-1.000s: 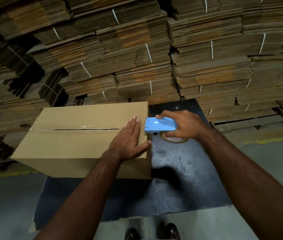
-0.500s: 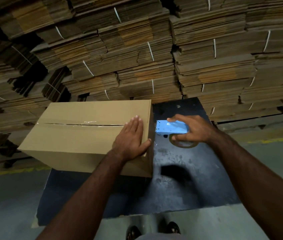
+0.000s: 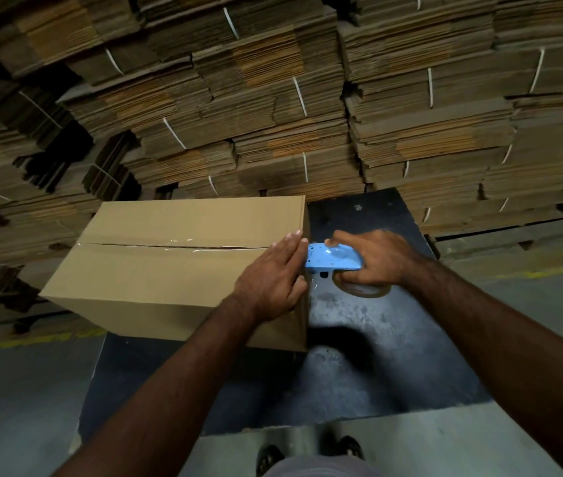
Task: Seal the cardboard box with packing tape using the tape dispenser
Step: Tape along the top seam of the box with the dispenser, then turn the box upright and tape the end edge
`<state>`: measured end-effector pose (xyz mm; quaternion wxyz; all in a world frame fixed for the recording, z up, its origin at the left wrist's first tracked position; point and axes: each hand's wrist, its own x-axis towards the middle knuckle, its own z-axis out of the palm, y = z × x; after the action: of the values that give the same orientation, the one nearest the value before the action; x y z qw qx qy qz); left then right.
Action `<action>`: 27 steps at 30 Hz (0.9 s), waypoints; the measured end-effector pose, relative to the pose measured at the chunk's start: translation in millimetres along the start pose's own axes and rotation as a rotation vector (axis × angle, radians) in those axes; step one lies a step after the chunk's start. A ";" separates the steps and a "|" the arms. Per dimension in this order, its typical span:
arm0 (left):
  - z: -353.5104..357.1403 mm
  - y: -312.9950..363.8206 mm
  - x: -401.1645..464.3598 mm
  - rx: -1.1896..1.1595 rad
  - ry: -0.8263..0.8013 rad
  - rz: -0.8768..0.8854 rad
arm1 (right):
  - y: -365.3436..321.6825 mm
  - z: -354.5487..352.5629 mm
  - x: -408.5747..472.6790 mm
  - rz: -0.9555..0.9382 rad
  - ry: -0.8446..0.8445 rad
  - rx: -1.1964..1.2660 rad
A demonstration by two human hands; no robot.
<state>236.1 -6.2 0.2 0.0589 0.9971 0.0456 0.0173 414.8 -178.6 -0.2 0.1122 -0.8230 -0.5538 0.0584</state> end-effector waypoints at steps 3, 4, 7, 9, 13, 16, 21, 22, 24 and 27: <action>-1.5 1.5 -0.8 -0.001 -0.002 -0.005 | -6.5 -17.3 -2.1 0.002 -0.003 -0.097; -1.8 1.4 -1.1 -0.011 -0.005 -0.007 | -8.6 -22.7 -1.1 -0.005 -0.002 -0.137; -0.6 0.4 -2.0 -0.048 0.001 -0.019 | -14.0 -38.0 0.9 -0.037 -0.015 -0.239; 1.0 0.5 -3.1 -0.055 0.001 -0.015 | -17.2 -44.5 4.0 -0.043 -0.034 -0.303; 3.1 -2.8 -0.5 -0.043 0.021 -0.005 | -32.6 -52.5 17.2 -0.048 -0.135 -0.471; 5.1 -3.5 -0.6 -0.048 0.005 -0.008 | -32.2 -37.0 9.1 -0.030 -0.234 -0.588; 8.4 -6.1 1.6 -0.031 0.036 0.010 | -15.9 -7.4 -2.5 0.163 -0.186 -0.282; 8.8 -7.2 1.7 -0.026 0.035 0.001 | -16.1 4.4 -4.1 0.206 -0.188 -0.252; 8.8 -6.7 1.7 -0.022 0.044 0.004 | -16.5 32.1 -11.4 0.328 -0.203 -0.162; 8.4 -1.2 4.8 -0.066 0.049 -0.034 | -18.7 75.4 -29.7 0.547 -0.139 -0.016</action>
<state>241.2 -5.5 -8.2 0.0907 0.9930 0.0634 0.0423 370.1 -190.2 -69.3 0.0477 -0.9367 -0.3180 0.1385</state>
